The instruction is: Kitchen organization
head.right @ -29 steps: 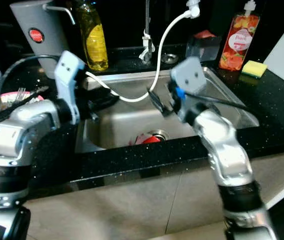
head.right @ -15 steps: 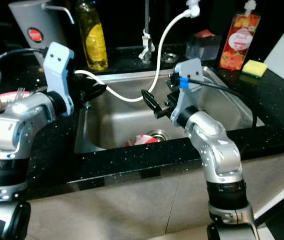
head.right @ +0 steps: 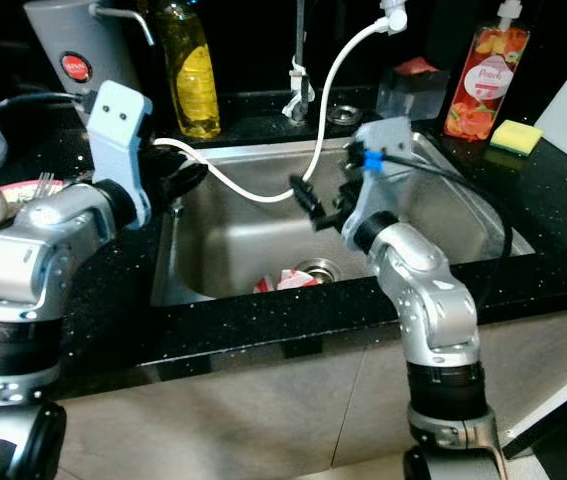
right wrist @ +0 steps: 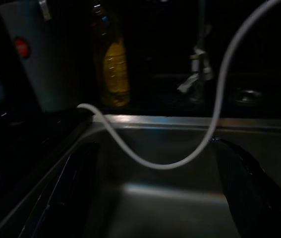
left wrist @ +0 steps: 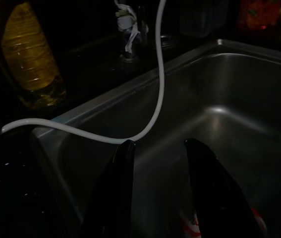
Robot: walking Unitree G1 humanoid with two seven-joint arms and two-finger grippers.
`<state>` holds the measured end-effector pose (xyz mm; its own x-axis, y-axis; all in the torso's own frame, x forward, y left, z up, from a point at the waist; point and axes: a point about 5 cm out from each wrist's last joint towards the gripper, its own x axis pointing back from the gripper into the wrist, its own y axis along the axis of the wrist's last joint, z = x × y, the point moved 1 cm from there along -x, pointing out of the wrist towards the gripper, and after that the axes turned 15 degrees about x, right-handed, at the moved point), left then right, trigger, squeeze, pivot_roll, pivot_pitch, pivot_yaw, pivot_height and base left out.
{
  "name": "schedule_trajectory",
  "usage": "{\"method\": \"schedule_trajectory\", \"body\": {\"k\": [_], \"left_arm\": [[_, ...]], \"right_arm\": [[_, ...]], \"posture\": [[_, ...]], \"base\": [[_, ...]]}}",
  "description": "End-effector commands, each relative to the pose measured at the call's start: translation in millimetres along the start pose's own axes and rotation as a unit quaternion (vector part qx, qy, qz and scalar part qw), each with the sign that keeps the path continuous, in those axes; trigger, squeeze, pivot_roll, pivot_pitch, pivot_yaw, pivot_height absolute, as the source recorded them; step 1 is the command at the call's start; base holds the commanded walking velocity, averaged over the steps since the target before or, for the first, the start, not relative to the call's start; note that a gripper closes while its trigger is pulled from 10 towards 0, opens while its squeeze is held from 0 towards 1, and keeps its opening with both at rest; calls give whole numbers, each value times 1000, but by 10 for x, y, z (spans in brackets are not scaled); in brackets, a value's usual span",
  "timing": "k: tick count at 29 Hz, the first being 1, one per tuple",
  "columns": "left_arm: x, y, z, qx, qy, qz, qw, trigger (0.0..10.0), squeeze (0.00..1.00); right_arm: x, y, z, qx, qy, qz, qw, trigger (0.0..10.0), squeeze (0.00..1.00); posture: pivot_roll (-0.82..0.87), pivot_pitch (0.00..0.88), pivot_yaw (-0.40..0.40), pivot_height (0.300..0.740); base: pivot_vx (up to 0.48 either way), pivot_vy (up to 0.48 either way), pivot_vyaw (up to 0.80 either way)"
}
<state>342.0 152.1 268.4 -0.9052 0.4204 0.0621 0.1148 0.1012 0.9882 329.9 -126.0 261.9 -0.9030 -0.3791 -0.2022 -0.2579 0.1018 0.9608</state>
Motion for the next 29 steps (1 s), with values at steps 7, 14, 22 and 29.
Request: {"method": "schedule_trajectory", "body": {"k": [7,14,22,29], "left_arm": [[-18,-96,67,8,28,10,1000,10000,0],[-28,-115,119,0,55,5,998,10000,0],[-37,-119,180,0,74,3,997,10000,0],[-65,-106,175,-13,78,2,997,10000,0]], "right_arm": [[-27,26,7,-4,-10,-14,1000,10000,0],[-52,25,1,0,-19,-18,1000,10000,0],[-61,37,-14,15,-25,-23,999,10000,0],[-90,55,4,21,-21,-29,999,10000,0]], "posture": [[57,0,-5,740],[56,0,-3,740],[54,0,0,740],[56,0,1,740]], "base": [[0,0,0],[0,0,0],[0,0,0],[0,0,0]]}}
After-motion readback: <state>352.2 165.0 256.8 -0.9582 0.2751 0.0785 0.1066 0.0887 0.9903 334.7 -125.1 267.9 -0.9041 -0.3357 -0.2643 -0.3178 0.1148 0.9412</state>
